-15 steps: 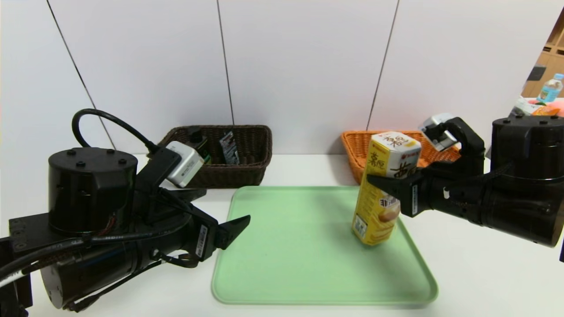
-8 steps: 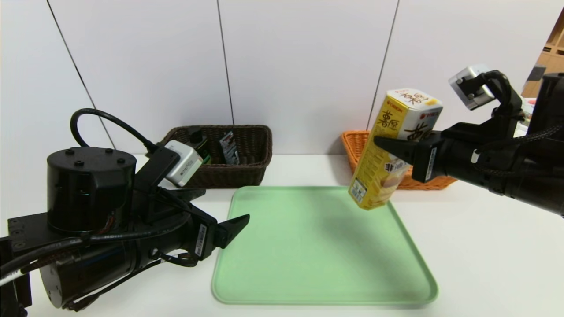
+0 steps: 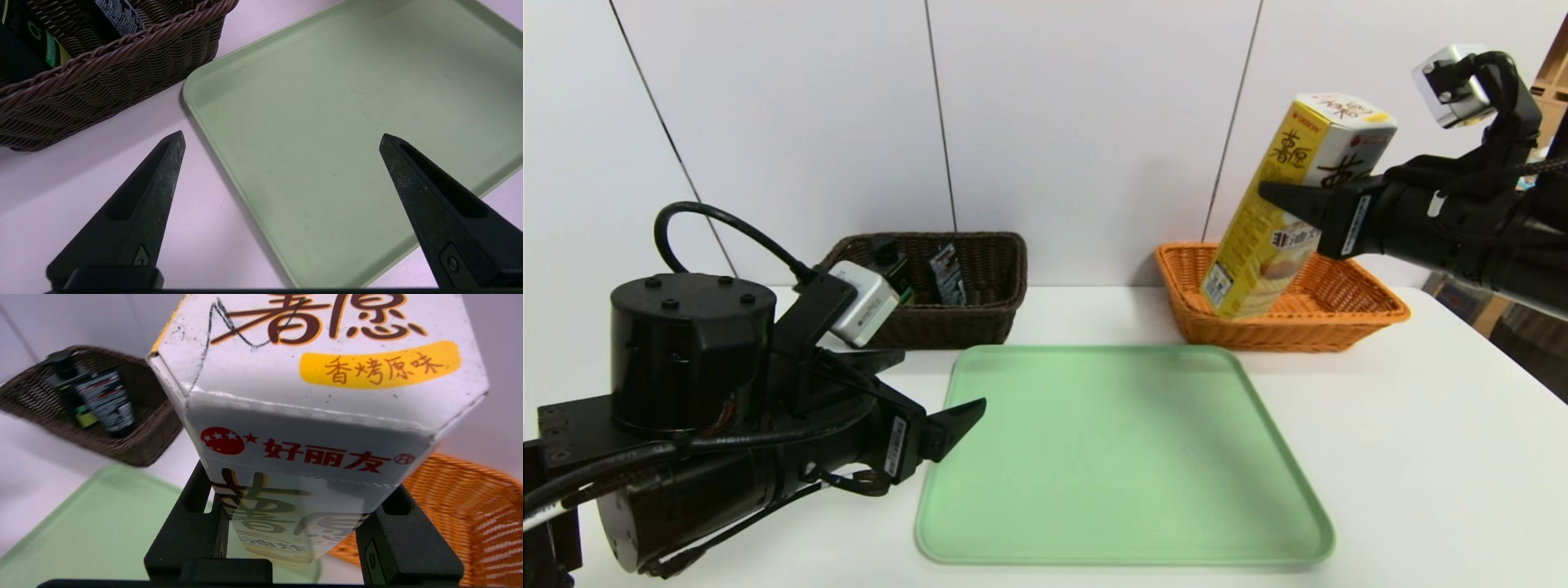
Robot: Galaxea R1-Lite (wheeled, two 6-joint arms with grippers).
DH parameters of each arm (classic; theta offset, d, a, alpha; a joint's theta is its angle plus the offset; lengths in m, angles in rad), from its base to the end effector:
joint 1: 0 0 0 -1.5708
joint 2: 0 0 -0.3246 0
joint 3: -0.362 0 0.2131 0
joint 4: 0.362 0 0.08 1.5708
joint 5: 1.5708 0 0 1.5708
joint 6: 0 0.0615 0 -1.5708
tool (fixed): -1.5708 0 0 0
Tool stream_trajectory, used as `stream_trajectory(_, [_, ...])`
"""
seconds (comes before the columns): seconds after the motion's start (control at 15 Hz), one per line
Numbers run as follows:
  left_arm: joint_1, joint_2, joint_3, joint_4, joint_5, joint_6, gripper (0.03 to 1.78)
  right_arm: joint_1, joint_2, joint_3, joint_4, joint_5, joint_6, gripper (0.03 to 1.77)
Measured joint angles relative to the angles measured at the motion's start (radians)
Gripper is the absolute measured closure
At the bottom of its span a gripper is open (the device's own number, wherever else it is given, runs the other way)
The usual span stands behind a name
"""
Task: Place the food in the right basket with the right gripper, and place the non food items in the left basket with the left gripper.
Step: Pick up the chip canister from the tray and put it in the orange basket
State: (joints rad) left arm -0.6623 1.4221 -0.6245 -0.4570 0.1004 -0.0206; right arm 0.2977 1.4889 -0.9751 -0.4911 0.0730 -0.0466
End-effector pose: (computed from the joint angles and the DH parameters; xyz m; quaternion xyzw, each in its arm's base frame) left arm 0.2232 -0.1662 0.1839 0.0533 0.1601 -0.2716 0.9475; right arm 0.3098 0.0997 0.2881 -0.0242 0.0070 0.1845 0.9825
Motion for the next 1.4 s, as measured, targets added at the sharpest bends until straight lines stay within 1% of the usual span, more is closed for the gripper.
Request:
stream_trajectory(0.13, [-0.001, 0.001, -0.004, 0.000, -0.001, 0.000, 0.12, -0.050, 0.046, -0.051, 0.000, -0.001, -0.002, 0.98])
stream_trajectory(0.33, [0.000, 0.002, -0.009, 0.000, -0.001, 0.001, 0.12, -0.133, 0.122, -0.102, -0.001, -0.001, -0.027, 0.98])
stream_trajectory(0.6, [0.001, 0.009, -0.019, 0.000, 0.000, -0.004, 0.12, -0.189, 0.222, -0.176, -0.001, -0.003, -0.027, 0.98])
stream_trajectory(1.0, [0.019, 0.016, -0.024, 0.000, -0.002, -0.008, 0.12, -0.235, 0.335, -0.251, -0.001, -0.003, -0.030, 0.98])
stream_trajectory(1.4, [0.025, 0.022, -0.024, 0.000, -0.003, -0.008, 0.12, -0.242, 0.397, -0.260, -0.001, -0.003, -0.027, 0.98])
